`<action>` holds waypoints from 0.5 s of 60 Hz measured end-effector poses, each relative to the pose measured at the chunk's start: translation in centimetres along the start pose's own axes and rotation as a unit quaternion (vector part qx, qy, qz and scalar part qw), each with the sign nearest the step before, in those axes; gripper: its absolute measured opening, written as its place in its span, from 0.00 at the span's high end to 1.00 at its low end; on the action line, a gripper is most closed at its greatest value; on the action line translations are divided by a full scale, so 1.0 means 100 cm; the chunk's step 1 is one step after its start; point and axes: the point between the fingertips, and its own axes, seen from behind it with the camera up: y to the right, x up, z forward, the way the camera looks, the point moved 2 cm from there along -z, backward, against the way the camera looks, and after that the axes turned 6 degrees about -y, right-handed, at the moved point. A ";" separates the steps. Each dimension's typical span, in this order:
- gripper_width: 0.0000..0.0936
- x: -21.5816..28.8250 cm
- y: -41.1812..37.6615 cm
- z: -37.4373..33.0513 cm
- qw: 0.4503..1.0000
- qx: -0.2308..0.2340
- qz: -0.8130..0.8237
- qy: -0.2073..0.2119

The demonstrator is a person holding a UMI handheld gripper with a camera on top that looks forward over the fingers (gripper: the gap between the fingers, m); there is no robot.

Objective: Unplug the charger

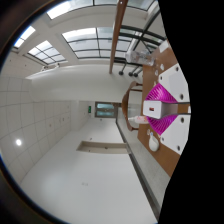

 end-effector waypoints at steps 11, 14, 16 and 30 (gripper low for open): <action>0.88 -0.040 0.032 -0.020 0.998 -0.004 -0.002 -0.058; 0.88 -0.066 0.045 -0.021 0.996 -0.011 -0.007 -0.089; 0.88 -0.088 0.053 -0.021 0.994 -0.019 -0.012 -0.107; 0.86 -0.166 0.069 -0.011 0.981 -0.011 0.011 -0.195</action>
